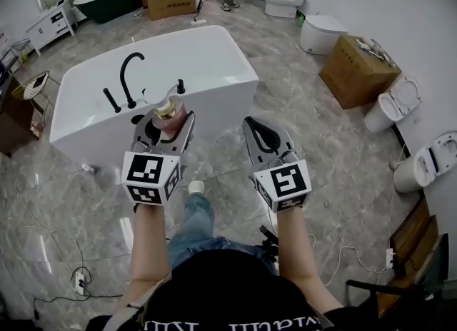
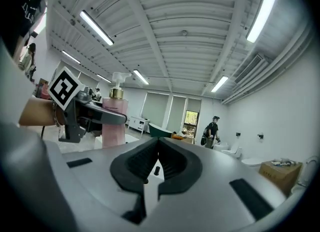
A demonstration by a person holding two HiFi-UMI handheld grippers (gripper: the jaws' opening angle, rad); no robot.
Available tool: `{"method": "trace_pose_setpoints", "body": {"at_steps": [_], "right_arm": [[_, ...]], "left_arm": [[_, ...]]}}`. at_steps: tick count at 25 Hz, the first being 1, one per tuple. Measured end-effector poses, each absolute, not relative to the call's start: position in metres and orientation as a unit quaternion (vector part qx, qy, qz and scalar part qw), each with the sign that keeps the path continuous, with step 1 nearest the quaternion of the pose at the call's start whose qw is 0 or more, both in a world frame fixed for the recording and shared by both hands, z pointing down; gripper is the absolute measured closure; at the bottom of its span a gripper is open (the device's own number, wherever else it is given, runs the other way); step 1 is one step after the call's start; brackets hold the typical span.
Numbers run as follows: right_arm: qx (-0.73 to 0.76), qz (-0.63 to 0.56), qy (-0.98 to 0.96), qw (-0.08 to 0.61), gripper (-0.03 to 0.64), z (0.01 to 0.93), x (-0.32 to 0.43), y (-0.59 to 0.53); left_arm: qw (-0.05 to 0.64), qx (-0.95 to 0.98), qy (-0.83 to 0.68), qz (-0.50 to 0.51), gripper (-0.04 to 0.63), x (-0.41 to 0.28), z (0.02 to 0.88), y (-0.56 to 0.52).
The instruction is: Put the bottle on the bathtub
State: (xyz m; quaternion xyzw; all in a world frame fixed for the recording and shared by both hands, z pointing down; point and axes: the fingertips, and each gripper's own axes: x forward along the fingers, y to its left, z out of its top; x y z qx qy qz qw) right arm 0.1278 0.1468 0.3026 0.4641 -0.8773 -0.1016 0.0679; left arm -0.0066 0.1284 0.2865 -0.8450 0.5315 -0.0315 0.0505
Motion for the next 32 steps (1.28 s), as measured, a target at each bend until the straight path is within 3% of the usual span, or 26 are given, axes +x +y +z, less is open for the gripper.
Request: {"method": "trace_pose_setpoints", "body": {"at_steps": [18, 32], "right_arm": [[0.461, -0.074, -0.875, 0.127, 0.601, 0.332, 0.056, -0.117], [0.489, -0.001, -0.848, 0.203, 0.6, 0.409, 0.054, -0.293]], "left_arm": [[0.001, -0.864, 0.497, -0.086, 0.371, -0.066, 0.332, -0.169], [-0.08, -0.891, 0.413, -0.172, 0.37, -0.068, 0.456, -0.378]]}}
